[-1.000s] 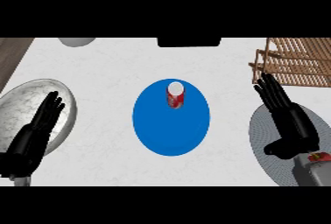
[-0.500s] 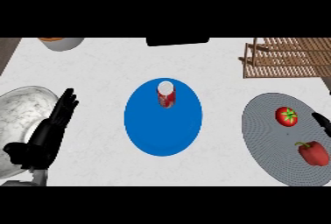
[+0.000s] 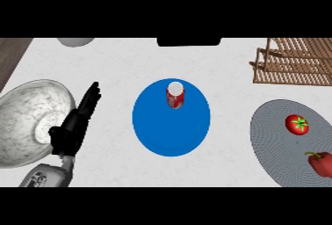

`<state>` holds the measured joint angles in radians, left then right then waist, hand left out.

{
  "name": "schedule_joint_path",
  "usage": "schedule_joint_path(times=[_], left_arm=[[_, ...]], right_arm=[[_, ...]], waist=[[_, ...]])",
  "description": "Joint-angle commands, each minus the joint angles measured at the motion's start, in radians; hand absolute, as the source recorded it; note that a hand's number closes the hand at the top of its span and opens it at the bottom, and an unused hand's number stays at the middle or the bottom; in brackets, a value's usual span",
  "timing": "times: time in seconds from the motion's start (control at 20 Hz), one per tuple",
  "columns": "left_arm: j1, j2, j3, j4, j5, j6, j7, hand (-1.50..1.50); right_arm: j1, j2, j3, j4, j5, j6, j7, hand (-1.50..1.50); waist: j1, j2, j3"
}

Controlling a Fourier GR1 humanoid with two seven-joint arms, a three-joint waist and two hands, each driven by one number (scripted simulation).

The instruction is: Pick the bell pepper from the placemat and place it in the tiered shelf

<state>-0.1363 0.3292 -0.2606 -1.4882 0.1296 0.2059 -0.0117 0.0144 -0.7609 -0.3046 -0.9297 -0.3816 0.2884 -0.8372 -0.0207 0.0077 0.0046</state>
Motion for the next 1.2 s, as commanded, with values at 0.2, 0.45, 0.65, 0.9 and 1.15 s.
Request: schedule_joint_path(times=[0.2, 0.45, 0.65, 0.9, 1.15], left_arm=[[-0.046, -0.042, -0.003, 0.058, -0.030, 0.000, 0.018, 0.00], [-0.050, -0.061, 0.007, 0.099, -0.046, -0.010, -0.025, 0.00], [-0.029, -0.035, 0.027, 0.061, -0.033, -0.021, -0.017, 0.00], [-0.038, -0.044, 0.028, 0.059, -0.045, -0.010, 0.011, 0.00], [-0.062, -0.053, 0.055, 0.120, -0.045, -0.046, -0.013, 0.00]], right_arm=[[0.087, -0.159, 0.063, -0.013, 0.197, 0.034, -0.082, -1.50], [0.178, -0.253, 0.050, -0.218, 0.214, 0.008, 0.081, -1.50], [0.249, -0.335, 0.086, -0.336, 0.343, -0.059, 0.143, -1.50], [0.365, -0.346, 0.114, -0.537, 0.490, -0.189, 0.294, -1.50], [0.484, -0.301, 0.053, -0.765, 0.530, -0.198, 0.480, -1.50]], waist=[[0.012, -0.008, -0.005], [-0.001, -0.011, -0.007], [-0.005, -0.016, -0.009], [-0.015, -0.017, -0.008], [-0.009, -0.012, -0.007]])
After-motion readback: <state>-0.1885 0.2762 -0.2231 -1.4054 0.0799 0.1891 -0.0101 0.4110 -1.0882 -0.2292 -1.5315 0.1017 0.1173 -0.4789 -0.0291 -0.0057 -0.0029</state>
